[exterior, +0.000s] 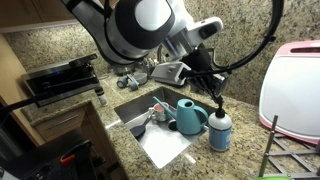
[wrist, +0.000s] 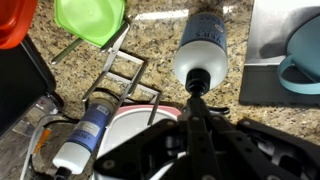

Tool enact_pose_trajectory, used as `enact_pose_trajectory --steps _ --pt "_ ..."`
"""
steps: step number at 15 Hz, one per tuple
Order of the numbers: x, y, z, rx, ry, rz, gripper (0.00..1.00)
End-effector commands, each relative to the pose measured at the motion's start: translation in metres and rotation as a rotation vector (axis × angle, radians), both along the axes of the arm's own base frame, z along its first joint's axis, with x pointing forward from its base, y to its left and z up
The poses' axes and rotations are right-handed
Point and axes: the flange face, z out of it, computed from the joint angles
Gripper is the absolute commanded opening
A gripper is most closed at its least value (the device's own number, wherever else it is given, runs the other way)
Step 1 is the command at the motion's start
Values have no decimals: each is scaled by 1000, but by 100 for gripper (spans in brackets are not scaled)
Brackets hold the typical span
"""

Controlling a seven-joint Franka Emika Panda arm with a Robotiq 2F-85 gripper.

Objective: Press the pump on the bottle

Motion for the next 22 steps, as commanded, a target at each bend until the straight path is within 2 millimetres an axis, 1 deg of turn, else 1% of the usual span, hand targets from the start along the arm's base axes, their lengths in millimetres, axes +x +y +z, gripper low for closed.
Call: enact_pose_trajectory --steps 1,16,22 --pt "7 -3 2 0 16 0 0" --pt "18 -6 -9 0 49 -15 0" --pt "15 -4 -9 -3 52 -9 0"
